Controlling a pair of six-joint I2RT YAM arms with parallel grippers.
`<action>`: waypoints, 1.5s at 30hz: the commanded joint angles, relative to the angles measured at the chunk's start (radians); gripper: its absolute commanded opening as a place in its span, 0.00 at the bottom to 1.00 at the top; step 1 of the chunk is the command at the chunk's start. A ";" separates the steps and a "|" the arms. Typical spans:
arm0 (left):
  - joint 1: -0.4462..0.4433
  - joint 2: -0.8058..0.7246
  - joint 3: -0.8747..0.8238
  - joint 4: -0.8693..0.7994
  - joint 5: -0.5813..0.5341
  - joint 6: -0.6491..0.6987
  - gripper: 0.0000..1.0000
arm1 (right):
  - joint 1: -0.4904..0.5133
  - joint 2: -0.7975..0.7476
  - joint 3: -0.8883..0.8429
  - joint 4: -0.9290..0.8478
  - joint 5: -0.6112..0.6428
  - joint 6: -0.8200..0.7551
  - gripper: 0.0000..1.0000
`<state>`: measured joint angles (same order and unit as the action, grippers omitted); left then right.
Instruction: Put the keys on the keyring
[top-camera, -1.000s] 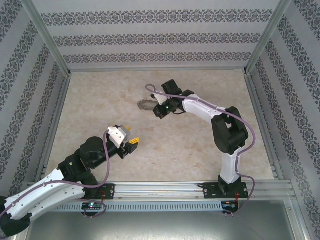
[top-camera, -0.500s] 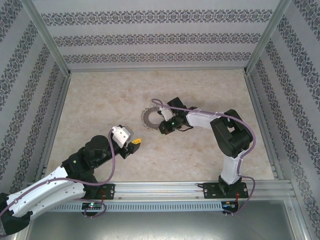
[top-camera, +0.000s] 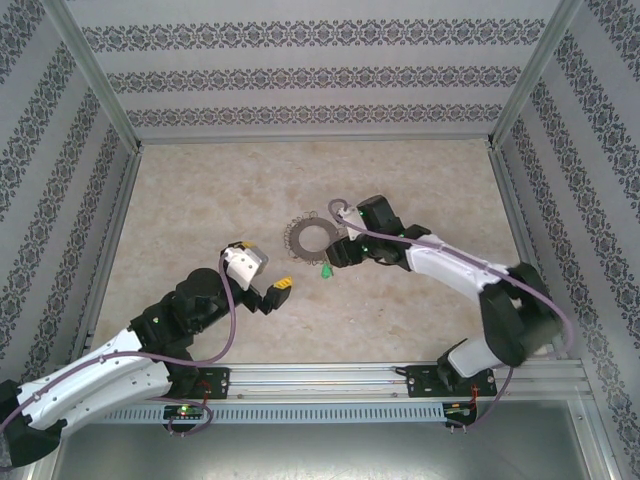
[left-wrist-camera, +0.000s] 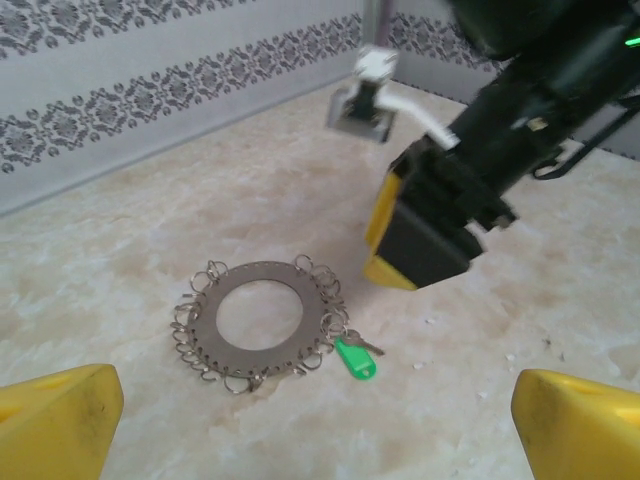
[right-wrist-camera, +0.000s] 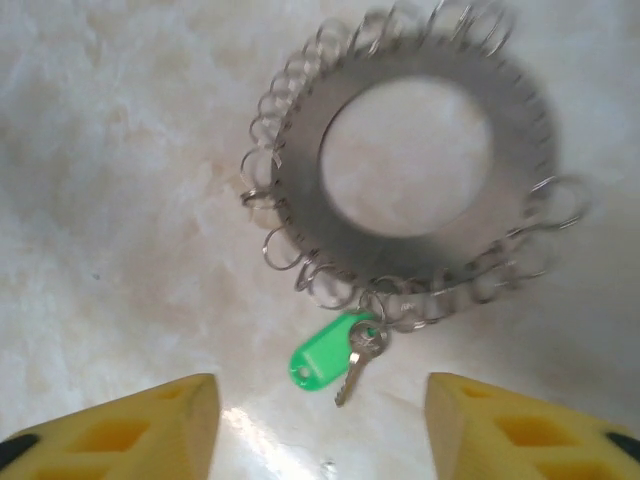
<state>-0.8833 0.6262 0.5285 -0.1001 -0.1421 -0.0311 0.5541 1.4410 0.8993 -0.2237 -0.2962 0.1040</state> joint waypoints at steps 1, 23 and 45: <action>0.014 0.043 -0.011 0.120 -0.098 -0.064 1.00 | 0.004 -0.144 -0.050 -0.046 0.152 -0.033 0.80; 0.714 0.485 -0.030 0.383 -0.182 -0.167 1.00 | -0.563 -0.459 -0.633 0.778 0.137 -0.100 0.98; 0.848 0.938 -0.158 1.039 -0.015 0.011 1.00 | -0.573 0.072 -0.511 1.115 0.225 -0.067 0.98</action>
<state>-0.0502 1.5364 0.3683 0.7780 -0.2295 -0.0509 -0.0280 1.5177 0.3717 0.8680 -0.1066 0.0265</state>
